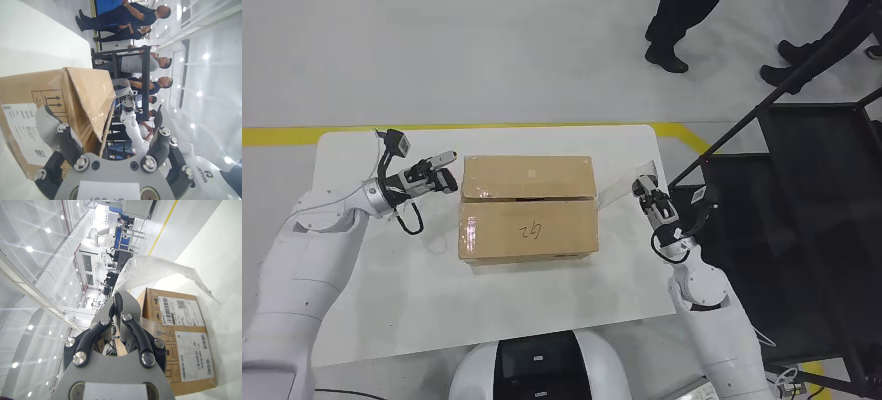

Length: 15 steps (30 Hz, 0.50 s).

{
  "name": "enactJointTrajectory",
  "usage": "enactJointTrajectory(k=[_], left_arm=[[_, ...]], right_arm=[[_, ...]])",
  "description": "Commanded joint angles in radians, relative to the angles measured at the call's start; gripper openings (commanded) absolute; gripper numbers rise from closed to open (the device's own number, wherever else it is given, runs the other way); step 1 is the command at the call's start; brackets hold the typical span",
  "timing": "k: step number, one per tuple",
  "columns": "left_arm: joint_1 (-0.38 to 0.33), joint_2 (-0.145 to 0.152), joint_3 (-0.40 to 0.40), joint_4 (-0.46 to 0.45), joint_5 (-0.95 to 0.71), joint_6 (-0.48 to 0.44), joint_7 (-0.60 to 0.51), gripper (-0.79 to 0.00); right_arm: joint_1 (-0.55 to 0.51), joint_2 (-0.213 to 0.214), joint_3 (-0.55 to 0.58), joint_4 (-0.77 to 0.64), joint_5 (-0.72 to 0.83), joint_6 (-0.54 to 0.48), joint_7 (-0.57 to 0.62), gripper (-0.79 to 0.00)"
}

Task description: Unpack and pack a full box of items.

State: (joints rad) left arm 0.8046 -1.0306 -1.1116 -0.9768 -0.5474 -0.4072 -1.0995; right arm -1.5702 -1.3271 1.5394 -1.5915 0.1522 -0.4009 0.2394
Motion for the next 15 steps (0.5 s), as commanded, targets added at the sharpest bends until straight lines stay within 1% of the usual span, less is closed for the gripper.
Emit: enactJointTrajectory(k=[1,5,9,11,15], left_arm=[[0.017,0.009,-0.037,-0.035,-0.038,-0.022,-0.033,0.0],[0.071,0.024,-0.085,-0.138,-0.087,-0.02,-0.119,0.0],[0.104,0.031,-0.085,-0.216,-0.106,0.031,-0.225,0.0],[0.105,0.03,-0.075,-0.222,-0.097,0.046,-0.246,0.0],[0.087,0.02,-0.035,-0.199,-0.07,0.042,-0.237,0.0]], right_arm=[[-0.001,0.0,0.002,0.002,0.003,0.001,-0.001,-0.785],[-0.001,0.001,0.002,0.013,0.005,-0.001,0.0,-0.785],[-0.001,0.001,-0.001,0.025,0.003,0.0,0.0,-0.785],[-0.001,0.002,-0.002,0.03,0.004,-0.002,-0.003,-0.785],[-0.003,0.002,-0.001,0.037,0.006,-0.007,-0.004,-0.785]])
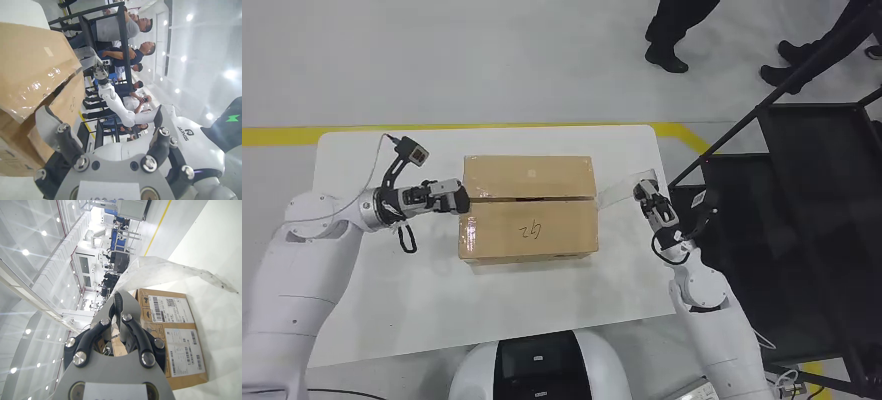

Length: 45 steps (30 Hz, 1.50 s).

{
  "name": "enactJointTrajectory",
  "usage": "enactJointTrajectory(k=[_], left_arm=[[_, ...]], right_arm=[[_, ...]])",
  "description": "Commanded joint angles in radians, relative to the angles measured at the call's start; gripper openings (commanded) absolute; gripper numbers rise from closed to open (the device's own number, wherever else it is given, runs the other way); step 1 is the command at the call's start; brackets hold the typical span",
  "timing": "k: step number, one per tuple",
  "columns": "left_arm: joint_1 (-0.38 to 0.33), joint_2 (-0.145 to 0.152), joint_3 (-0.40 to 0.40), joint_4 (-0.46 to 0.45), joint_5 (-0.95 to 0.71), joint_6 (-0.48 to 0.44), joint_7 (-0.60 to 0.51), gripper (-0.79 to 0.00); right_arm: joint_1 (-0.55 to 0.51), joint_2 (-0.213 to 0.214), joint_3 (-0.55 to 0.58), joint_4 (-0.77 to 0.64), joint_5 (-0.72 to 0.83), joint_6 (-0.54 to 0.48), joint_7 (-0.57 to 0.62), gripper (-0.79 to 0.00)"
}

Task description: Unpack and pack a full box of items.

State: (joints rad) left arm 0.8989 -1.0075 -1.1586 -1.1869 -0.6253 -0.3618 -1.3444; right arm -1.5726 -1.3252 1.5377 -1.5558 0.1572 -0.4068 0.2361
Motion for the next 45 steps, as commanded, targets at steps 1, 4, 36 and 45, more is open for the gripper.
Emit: enactJointTrajectory(k=[1,4,36,45], left_arm=[[-0.016,-0.007,0.021,0.024,0.02,-0.007,0.021,0.0],[-0.036,-0.016,0.045,0.055,0.06,-0.021,0.072,0.0],[-0.088,-0.045,0.095,0.185,0.159,0.004,0.173,0.0],[-0.084,-0.045,0.083,0.186,0.154,-0.004,0.173,0.0]], right_arm=[[-0.003,0.0,0.001,0.0,0.001,-0.002,-0.001,-0.785],[-0.011,0.001,0.004,-0.006,-0.001,-0.006,-0.007,-0.785],[0.027,-0.012,-0.186,-0.111,-0.12,0.007,0.027,-0.785],[0.085,-0.018,-0.275,-0.078,-0.275,0.08,0.019,-0.785]])
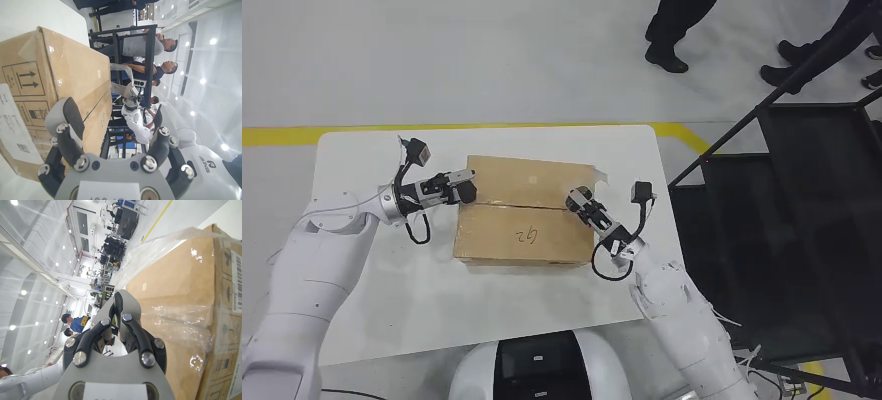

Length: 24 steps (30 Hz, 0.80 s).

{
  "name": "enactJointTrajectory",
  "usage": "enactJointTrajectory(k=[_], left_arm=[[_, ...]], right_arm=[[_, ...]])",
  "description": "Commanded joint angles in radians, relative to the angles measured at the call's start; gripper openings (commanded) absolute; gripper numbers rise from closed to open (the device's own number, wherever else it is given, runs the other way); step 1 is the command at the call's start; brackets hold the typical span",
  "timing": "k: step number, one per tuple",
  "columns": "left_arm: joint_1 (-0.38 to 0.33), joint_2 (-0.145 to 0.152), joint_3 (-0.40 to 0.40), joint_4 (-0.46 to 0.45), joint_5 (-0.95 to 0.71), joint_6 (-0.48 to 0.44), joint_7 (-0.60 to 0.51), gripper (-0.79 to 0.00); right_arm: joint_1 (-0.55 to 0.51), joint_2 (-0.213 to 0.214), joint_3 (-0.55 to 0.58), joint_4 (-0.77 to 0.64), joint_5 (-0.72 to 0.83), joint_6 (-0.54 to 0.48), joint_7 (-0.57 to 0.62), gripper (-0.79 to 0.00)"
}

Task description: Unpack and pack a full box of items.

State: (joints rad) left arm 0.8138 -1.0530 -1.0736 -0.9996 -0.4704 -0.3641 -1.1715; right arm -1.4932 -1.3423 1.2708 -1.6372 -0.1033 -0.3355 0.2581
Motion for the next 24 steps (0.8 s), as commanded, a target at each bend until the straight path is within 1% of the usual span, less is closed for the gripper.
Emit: enactJointTrajectory(k=[1,8,17,24], left_arm=[[0.003,0.0,-0.003,-0.001,-0.001,-0.002,0.0,0.0],[0.011,0.001,-0.013,-0.007,-0.006,-0.003,-0.002,0.0],[0.023,0.002,-0.027,-0.017,-0.007,-0.006,0.0,0.0],[0.032,0.003,-0.038,-0.025,-0.01,-0.006,0.008,0.0]], right_arm=[[0.011,-0.001,-0.017,0.007,-0.034,0.018,-0.005,-0.785],[0.042,-0.003,-0.068,0.028,-0.148,0.074,0.007,-0.785],[0.063,-0.004,-0.108,0.055,-0.213,0.106,0.023,-0.785],[0.069,-0.003,-0.126,0.062,-0.238,0.107,0.034,-0.785]])
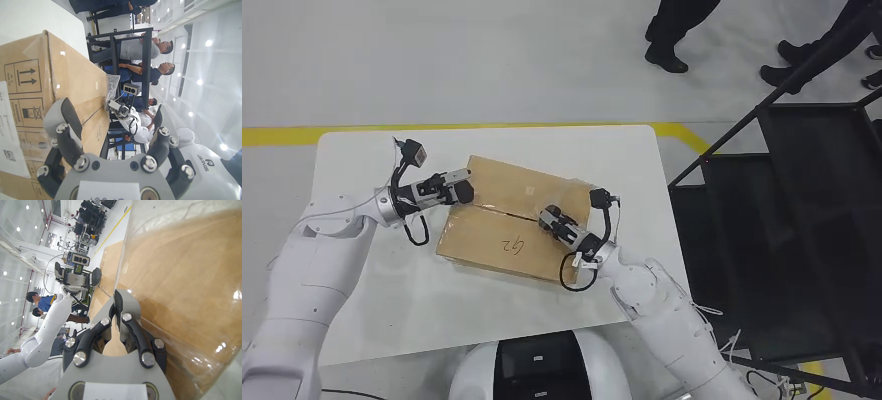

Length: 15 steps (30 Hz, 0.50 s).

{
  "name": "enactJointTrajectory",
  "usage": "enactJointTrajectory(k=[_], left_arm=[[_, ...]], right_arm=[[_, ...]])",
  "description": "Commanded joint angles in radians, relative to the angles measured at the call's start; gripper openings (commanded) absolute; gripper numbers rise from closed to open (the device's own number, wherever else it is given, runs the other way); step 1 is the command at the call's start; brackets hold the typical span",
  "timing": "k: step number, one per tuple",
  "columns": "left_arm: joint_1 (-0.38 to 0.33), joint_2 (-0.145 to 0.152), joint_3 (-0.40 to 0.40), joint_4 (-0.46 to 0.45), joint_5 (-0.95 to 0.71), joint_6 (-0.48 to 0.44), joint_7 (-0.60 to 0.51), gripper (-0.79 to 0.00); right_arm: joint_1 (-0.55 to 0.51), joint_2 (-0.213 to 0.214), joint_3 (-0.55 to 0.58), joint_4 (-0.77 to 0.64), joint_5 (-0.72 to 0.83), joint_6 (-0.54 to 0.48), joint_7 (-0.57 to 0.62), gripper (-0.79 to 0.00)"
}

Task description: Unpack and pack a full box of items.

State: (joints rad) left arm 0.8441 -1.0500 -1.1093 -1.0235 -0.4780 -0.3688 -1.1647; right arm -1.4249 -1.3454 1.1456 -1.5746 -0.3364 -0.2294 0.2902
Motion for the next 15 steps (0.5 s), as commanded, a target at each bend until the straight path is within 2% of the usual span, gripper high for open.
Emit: enactJointTrajectory(k=[1,2,3,4,10,15], left_arm=[[0.003,0.0,-0.005,-0.003,-0.005,-0.003,0.001,0.0],[0.005,0.001,-0.009,-0.006,-0.01,-0.006,0.004,0.0],[0.008,0.001,-0.014,-0.009,-0.02,-0.01,0.005,0.0],[0.011,0.001,-0.019,-0.014,-0.035,-0.014,0.0,0.0],[0.053,0.013,-0.093,-0.058,-0.135,-0.069,-0.03,0.0],[0.11,0.03,-0.181,-0.1,-0.191,-0.108,-0.008,0.0]], right_arm=[[0.001,0.001,-0.003,-0.001,-0.009,0.004,0.006,-0.785],[0.003,0.001,-0.004,-0.002,-0.019,0.007,0.007,-0.517],[0.005,0.002,-0.005,-0.003,-0.032,0.011,0.01,-0.194],[0.005,0.002,-0.008,-0.006,-0.036,0.014,0.014,0.0],[-0.01,0.008,-0.01,-0.05,-0.048,0.016,0.047,0.0],[-0.034,0.014,0.0,-0.094,-0.029,0.013,0.084,0.0]])
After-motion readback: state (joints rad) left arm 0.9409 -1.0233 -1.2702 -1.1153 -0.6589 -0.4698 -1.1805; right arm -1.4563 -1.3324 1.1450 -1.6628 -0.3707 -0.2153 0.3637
